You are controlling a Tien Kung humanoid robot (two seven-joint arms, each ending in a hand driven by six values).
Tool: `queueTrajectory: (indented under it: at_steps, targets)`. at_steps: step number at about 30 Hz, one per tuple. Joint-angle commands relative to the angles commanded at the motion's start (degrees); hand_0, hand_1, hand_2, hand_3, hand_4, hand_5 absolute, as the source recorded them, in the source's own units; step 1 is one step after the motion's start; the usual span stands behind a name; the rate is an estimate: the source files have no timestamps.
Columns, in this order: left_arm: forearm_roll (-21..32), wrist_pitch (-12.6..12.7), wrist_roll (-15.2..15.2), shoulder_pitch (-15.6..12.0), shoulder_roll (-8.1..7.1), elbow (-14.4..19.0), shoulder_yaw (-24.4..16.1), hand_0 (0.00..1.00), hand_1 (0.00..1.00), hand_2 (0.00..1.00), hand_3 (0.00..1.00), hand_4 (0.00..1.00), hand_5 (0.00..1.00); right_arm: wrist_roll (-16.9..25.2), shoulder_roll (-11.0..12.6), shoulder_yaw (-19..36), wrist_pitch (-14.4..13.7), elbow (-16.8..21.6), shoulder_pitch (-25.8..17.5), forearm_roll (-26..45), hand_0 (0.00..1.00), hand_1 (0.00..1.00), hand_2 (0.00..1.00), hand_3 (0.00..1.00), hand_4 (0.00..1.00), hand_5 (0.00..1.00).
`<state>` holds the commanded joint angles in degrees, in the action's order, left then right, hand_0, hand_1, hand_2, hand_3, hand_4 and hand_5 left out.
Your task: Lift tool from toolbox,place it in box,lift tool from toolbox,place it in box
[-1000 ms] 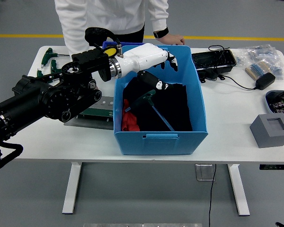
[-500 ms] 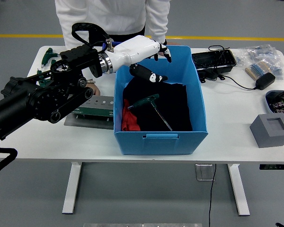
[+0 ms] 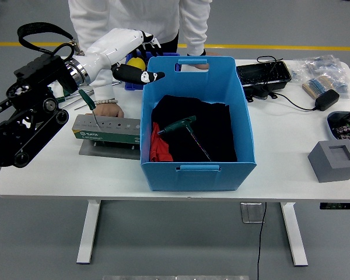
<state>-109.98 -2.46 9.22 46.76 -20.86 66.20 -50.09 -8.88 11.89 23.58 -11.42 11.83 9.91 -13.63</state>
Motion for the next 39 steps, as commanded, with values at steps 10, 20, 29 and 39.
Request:
queueTrajectory:
  at_steps: [10,20,29,39]
  targets:
    - [-0.8,-4.0,0.4,2.6,-6.08,-4.4,12.5,0.579,0.651,0.704,0.564,0.821,0.580,-0.3,-0.2,0.6,-0.1,0.0,-0.3,-0.7,0.650,0.622,0.694,0.559,0.768,0.670]
    - [-1.0,-4.2,1.7,4.2,-7.91,-10.1,17.2,0.730,0.729,0.743,0.574,0.826,0.676,-0.4,-0.3,0.9,0.0,0.0,-0.3,-0.8,0.649,0.623,0.694,0.559,0.768,0.669]
    - [-1.4,-4.9,1.5,5.6,-8.22,-13.7,20.8,0.752,0.714,0.706,0.542,0.825,0.688,-0.7,-0.4,1.4,0.0,0.1,-0.3,-1.6,0.649,0.622,0.693,0.559,0.767,0.669]
    - [-1.8,-5.4,0.0,6.9,-7.25,-15.6,24.9,0.757,0.679,0.654,0.541,0.837,0.716,-0.9,-0.3,2.1,0.0,0.1,0.0,-2.6,0.649,0.622,0.694,0.559,0.767,0.669]
